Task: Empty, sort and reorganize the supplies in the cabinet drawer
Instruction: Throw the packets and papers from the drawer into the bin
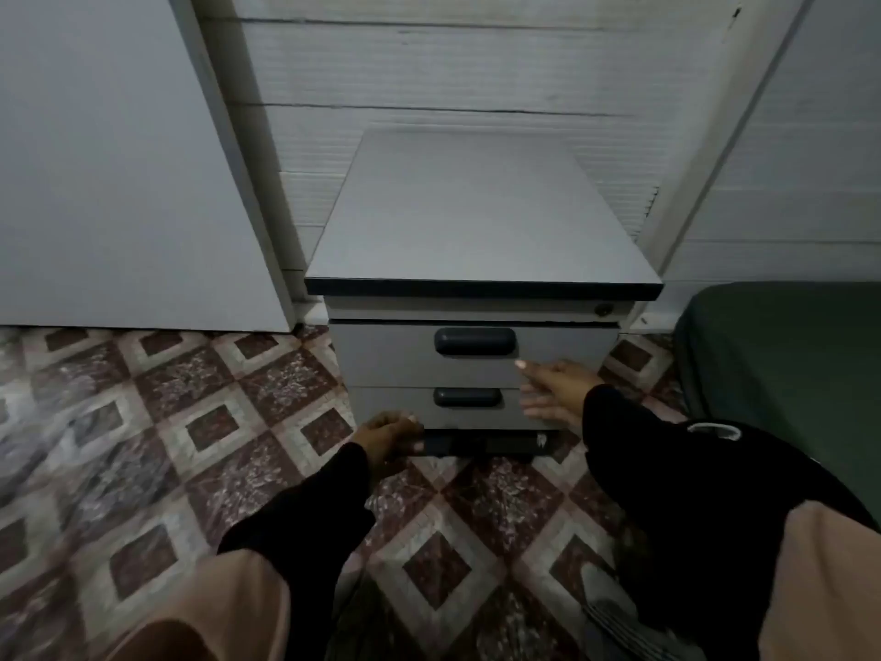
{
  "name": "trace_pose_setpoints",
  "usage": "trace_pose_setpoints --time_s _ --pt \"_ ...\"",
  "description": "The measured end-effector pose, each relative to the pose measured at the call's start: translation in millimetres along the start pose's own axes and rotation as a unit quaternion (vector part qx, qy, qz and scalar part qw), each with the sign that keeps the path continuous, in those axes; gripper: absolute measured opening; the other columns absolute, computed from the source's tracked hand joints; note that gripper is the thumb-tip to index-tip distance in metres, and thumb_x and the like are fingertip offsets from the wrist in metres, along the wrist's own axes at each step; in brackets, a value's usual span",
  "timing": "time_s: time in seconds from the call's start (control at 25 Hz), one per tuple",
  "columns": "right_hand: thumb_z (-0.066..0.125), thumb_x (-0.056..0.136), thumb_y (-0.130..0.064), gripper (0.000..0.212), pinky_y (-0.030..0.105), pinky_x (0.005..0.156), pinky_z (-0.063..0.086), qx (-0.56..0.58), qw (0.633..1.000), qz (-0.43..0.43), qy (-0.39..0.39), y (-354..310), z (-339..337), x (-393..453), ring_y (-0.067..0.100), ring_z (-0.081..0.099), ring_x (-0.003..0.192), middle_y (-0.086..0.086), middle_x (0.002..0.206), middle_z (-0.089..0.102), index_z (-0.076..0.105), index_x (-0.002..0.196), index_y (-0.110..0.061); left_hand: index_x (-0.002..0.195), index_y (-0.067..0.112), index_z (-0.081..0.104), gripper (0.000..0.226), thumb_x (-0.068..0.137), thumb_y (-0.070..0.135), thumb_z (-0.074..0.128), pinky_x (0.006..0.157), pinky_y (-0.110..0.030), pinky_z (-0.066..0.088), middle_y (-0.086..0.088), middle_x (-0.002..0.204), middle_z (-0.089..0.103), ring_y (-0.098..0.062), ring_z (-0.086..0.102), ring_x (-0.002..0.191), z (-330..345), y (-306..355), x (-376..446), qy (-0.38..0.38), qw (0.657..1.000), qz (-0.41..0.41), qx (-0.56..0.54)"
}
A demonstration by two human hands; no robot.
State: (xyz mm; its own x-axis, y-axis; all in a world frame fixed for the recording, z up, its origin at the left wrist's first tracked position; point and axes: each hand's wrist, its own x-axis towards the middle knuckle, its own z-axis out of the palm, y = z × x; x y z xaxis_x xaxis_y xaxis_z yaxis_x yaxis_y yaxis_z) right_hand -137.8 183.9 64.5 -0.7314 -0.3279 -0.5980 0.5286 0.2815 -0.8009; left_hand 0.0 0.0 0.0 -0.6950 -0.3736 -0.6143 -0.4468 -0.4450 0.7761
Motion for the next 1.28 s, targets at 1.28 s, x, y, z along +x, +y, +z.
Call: trace_pose_setpoints --time_s 1.28 --pt "0.051 0.094 -0.012 0.014 0.027 0.070 0.045 -0.409 0.909 -0.076 -0.035 45.4 -23.4 33.9 0.023 0.056 0.086 0.014 0.094 0.058 0.062 0.091 -0.004 0.098 0.008 0.064 0.032 0.098 0.033 0.044 0.073 -0.033 0.052 -0.012 0.094 0.068 -0.024 0.065 0.082 -24.6 -27.6 0.9 -0.021 0.839 -0.043 0.543"
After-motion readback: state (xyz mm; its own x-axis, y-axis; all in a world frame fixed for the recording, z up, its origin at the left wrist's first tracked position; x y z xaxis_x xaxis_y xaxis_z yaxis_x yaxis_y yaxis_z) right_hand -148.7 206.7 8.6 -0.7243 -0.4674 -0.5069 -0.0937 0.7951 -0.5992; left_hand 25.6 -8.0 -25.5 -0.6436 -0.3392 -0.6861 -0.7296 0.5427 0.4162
